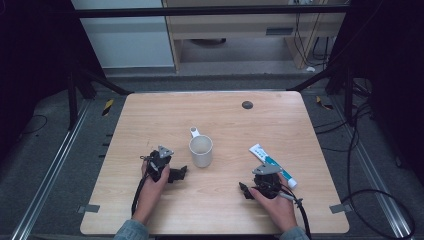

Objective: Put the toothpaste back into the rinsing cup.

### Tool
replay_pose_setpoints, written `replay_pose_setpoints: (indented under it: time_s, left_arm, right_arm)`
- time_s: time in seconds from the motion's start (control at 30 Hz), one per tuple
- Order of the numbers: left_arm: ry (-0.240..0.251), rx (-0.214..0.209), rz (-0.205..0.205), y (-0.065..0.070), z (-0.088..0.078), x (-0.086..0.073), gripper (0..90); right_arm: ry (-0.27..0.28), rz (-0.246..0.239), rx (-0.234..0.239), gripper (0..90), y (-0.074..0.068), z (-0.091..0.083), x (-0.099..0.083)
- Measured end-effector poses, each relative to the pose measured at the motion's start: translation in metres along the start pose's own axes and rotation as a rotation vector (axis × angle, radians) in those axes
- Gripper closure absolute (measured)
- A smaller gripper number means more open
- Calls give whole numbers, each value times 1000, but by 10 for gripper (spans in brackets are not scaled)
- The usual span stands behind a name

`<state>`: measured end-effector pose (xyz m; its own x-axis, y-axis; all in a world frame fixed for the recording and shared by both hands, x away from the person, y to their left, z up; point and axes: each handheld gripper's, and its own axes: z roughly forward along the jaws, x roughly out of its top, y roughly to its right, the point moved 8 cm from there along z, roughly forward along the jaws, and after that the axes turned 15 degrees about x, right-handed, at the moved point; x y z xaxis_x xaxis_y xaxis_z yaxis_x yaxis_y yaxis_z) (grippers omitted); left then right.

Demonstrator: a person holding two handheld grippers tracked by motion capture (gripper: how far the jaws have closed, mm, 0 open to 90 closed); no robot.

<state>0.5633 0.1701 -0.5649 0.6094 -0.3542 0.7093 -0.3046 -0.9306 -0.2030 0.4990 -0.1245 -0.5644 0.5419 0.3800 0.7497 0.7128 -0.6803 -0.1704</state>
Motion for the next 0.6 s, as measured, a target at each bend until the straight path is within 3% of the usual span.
replay_pose_setpoints:
  time_s: [0.3,0.47,0.53,0.57,0.6]
  left_arm:
    - [-1,4,-2,0,-1,-1,0]
    - [-2,6,-7,0,-1,-1,0]
    - [-2,6,-7,0,-1,-1,0]
    - [-2,6,-7,0,-1,-1,0]
    - [-2,7,-7,0,-1,-1,0]
  right_arm:
    - [5,-16,-16,201,-4,-6,8]
    - [-52,-66,-13,227,-9,-26,27]
    - [-100,-84,14,235,-5,-40,38]
    - [-100,-84,14,235,-5,-40,38]
    - [-137,-94,-11,234,5,-52,44]
